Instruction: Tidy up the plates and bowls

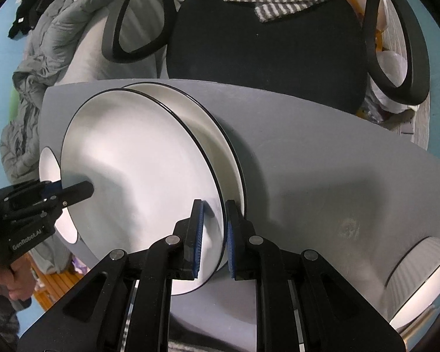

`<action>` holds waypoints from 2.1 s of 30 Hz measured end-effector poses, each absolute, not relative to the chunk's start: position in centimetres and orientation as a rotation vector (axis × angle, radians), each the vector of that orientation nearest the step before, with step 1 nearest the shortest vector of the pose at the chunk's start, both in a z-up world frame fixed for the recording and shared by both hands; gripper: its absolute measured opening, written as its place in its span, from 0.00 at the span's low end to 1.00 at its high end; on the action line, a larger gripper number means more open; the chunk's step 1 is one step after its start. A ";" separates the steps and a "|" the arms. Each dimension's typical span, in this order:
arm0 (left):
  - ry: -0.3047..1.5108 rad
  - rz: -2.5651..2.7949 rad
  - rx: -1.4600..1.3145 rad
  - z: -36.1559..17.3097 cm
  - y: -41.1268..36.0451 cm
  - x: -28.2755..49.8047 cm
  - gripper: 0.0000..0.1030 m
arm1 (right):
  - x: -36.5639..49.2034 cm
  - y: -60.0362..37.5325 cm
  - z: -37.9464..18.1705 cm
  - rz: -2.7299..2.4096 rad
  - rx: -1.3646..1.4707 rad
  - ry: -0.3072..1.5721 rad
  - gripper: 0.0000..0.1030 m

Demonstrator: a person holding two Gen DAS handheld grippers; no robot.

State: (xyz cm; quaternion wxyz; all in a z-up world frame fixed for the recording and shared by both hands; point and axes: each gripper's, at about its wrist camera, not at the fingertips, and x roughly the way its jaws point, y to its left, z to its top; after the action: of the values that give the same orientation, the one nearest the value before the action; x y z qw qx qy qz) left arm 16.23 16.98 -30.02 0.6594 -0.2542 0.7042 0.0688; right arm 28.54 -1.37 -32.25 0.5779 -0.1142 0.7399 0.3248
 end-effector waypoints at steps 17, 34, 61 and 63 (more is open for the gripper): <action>1.615 0.176 -0.524 -30.3 16.3 17.0 0.26 | 28.1 0.6 -32.0 0.708 -0.305 1.753 0.46; 1.602 0.179 -0.498 -29.6 16.2 16.7 0.28 | 26.7 2.2 -31.3 0.640 -0.522 1.683 0.48; 1.539 0.186 -0.484 -26.9 16.3 13.6 0.29 | 24.1 1.4 -29.5 0.576 -0.629 1.567 0.62; 1.533 0.193 -0.470 -26.6 16.4 13.1 0.31 | 23.8 1.3 -29.1 0.573 -0.622 1.560 0.62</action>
State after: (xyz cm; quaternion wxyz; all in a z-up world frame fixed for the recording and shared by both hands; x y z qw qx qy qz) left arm 13.09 16.42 -26.58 0.6911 -0.2105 0.6860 0.0865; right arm 23.76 1.29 -29.11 0.6315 -0.2718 0.6816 0.2506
